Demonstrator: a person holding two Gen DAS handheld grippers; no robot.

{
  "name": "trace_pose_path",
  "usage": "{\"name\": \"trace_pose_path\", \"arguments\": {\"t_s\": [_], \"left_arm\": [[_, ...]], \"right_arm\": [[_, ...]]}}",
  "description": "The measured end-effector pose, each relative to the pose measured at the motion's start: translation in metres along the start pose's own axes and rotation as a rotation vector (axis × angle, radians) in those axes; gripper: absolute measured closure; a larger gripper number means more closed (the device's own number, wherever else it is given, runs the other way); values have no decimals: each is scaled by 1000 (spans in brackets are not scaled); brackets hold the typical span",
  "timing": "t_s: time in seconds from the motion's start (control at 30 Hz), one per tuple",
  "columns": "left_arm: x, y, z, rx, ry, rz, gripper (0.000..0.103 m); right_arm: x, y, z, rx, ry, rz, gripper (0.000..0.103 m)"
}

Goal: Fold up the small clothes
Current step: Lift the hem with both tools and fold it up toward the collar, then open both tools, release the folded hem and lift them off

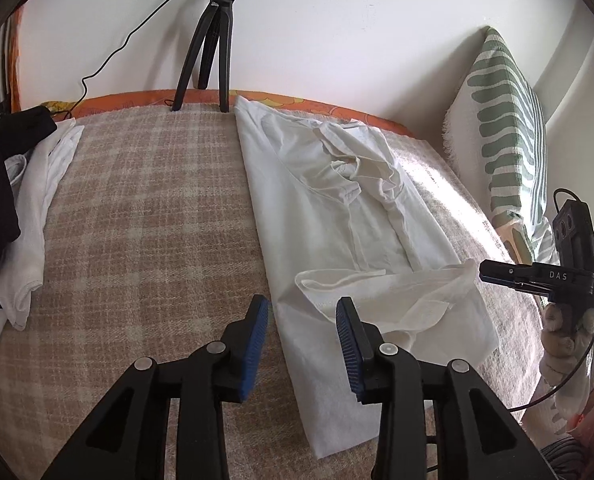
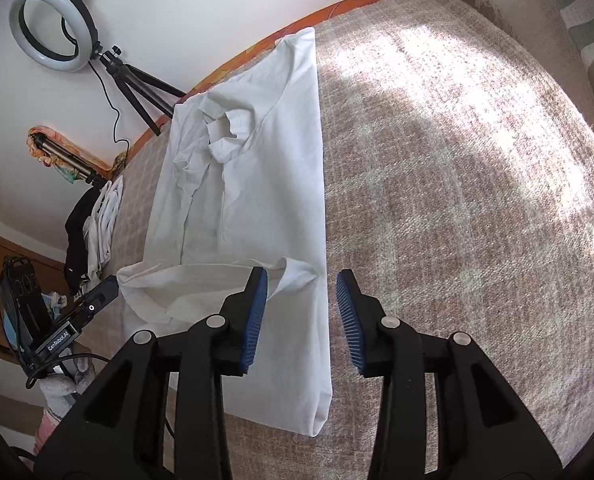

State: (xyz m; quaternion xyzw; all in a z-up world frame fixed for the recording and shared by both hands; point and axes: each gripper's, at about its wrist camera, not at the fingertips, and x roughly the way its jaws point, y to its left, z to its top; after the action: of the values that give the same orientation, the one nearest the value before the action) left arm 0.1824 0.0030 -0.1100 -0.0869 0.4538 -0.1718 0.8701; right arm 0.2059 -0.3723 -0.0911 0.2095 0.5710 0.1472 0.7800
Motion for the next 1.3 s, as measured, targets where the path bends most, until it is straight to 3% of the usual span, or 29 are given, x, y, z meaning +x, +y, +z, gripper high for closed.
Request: {"name": "trace_pose_path", "arguments": {"t_s": [0.1, 0.2, 0.4, 0.47, 0.53, 0.67, 0.83, 1.03, 1.1, 1.13, 1.17, 1.3], "left_arm": [[-13, -12, -8, 83, -6, -8, 74], [-8, -24, -20, 136, 38, -47, 76], [29, -31, -23, 111, 121, -71, 78], [34, -25, -17, 83, 98, -21, 75], [34, -15, -10, 62, 59, 49, 75], [30, 5, -5, 45, 21, 55, 66], [38, 11, -1, 37, 25, -1, 64], [48, 0, 0, 75, 39, -4, 77], [49, 0, 0, 74, 38, -5, 88], [49, -1, 0, 76, 34, -2, 91], [47, -1, 0, 76, 27, 4, 98], [45, 5, 1, 49, -5, 25, 100]], "right_arm": [[-13, 13, -11, -85, -2, 59, 64], [-10, 27, -28, -177, 47, 118, 69], [24, 39, -34, -212, 138, 171, 70], [28, 36, -27, -197, 109, 137, 69], [28, 27, -14, -157, 44, 28, 69], [15, 12, -2, -147, -38, -38, 69], [15, 4, 0, -163, -47, -12, 66], [24, 11, 5, -194, -48, -16, 66], [26, 13, 6, -199, -44, -2, 66], [27, 14, 7, -202, -45, 0, 73], [28, 14, 7, -206, -46, -5, 91], [28, 12, 8, -201, -69, -47, 98]]}}
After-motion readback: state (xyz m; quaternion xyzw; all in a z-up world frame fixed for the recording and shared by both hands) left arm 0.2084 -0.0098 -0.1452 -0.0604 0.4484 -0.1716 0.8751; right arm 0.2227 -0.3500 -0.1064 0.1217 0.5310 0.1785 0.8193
